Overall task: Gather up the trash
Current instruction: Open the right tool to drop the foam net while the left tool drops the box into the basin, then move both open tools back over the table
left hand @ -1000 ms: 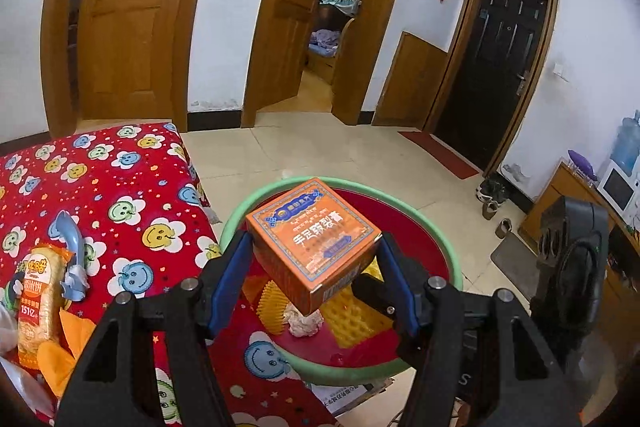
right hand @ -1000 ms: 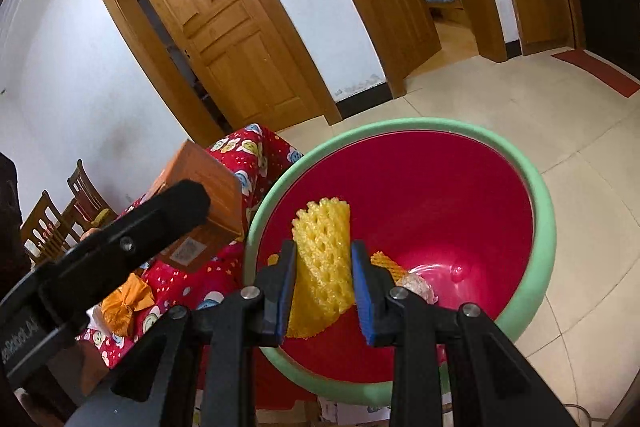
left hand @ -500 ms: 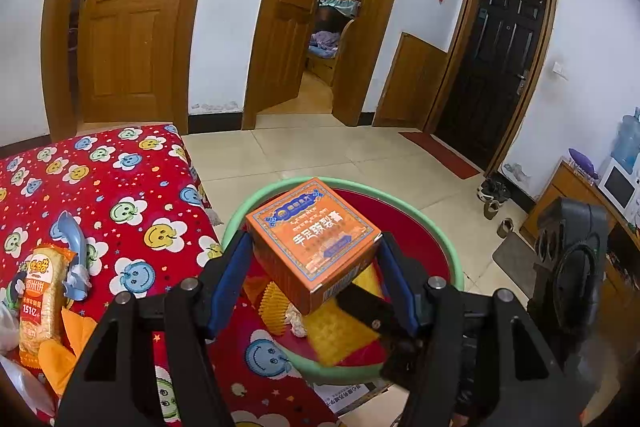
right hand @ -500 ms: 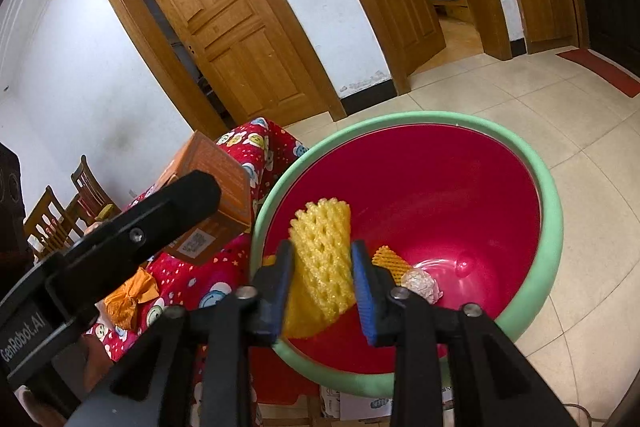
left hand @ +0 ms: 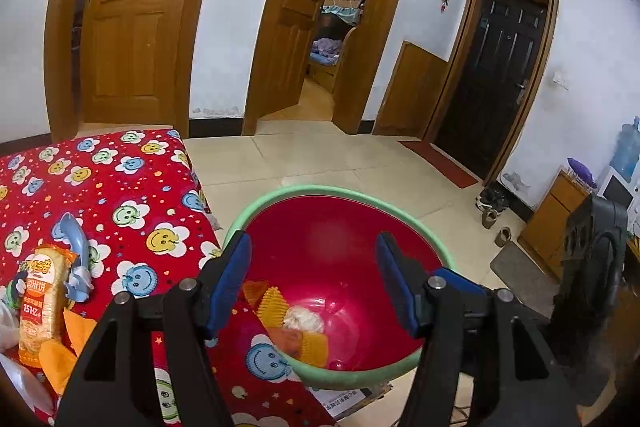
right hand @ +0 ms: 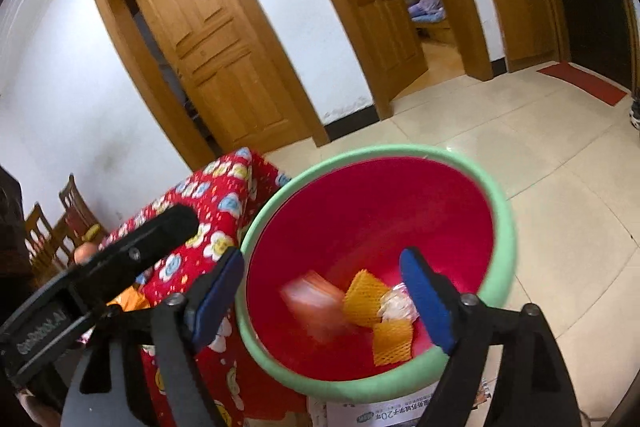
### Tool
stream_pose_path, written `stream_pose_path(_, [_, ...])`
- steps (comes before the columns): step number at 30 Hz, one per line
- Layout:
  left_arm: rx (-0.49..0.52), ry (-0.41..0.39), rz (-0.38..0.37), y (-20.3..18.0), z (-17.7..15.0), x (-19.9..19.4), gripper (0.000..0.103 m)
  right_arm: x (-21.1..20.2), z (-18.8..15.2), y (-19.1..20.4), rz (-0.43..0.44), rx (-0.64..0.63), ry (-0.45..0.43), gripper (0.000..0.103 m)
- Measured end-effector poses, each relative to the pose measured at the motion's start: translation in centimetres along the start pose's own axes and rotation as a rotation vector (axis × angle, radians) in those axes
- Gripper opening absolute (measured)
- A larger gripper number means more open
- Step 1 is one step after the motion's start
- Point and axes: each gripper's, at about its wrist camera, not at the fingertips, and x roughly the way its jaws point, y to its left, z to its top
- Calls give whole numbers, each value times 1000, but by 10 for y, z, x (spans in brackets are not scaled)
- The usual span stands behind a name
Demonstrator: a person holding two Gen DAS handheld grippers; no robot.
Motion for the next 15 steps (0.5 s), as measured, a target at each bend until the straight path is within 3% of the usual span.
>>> stream_pose_path(7, [7, 5, 2, -2, 0, 4, 64, 0, 0, -7, -11, 31, 2, 84])
stream_pose_path(15, [18, 9, 22, 0, 0, 5, 82, 2, -1, -6, -8, 23, 7, 84])
